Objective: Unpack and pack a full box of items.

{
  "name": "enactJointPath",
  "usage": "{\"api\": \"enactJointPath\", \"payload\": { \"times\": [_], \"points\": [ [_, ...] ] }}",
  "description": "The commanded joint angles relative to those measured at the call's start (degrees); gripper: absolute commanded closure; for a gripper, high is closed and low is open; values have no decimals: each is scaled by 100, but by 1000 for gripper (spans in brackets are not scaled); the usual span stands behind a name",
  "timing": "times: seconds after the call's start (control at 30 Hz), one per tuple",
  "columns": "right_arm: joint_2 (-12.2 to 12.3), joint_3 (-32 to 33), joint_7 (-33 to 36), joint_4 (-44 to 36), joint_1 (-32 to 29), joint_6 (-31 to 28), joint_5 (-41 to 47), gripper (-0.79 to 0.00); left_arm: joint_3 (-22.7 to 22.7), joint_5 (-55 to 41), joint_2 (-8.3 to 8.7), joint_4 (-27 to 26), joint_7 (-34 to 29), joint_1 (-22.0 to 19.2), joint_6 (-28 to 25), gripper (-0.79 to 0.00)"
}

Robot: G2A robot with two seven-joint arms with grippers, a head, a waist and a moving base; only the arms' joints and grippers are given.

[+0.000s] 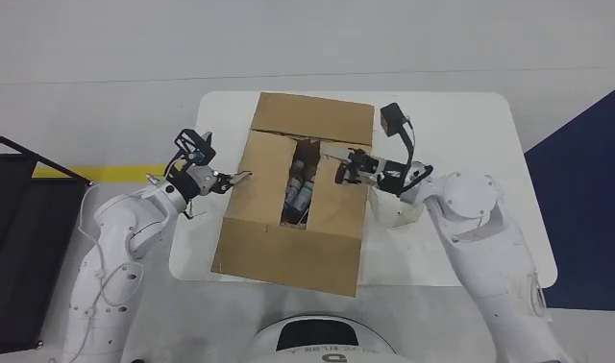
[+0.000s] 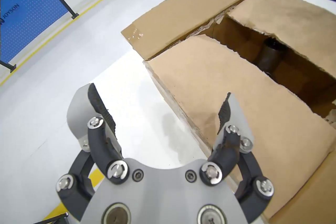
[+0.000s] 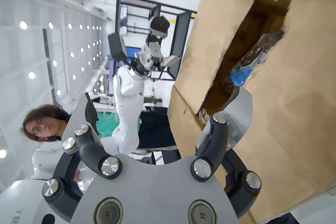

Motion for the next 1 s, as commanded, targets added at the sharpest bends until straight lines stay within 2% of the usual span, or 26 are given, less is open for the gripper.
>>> {"api": "enactJointPath", "payload": {
  "times": [0.0, 0.17, 0.27, 0.5, 0.63, 0.77, 0.97],
  "points": [
    [-20, 400, -1520, 158, -197, -148, 411, -785, 0, 0, 0, 2, 1, -1, -7, -785],
    [-43, 821, -2724, 659, -336, -178, 454, -785, 0, 0, 0, 2, 1, -1, -7, -785],
    [-60, 659, -2886, 965, -131, -5, 254, -785, 0, 0, 0, 2, 1, -1, -7, -785],
    [-165, -224, -2300, 2310, 1040, 35, 78, -785, 0, 0, 0, 2, 1, -1, -7, -785],
    [-236, -469, -1934, 2863, 1490, -360, 377, -785, 0, 0, 0, 2, 1, -1, -7, -785],
    [-261, -377, -1552, 3149, 1618, -924, 934, -785, 6, 15, -1, -15, 64, 38, 190, -785],
    [-226, -163, -424, 3167, 1514, -1384, 1692, -785, -244, -193, 27, -25, 242, 237, 352, -785]
  ]
}}
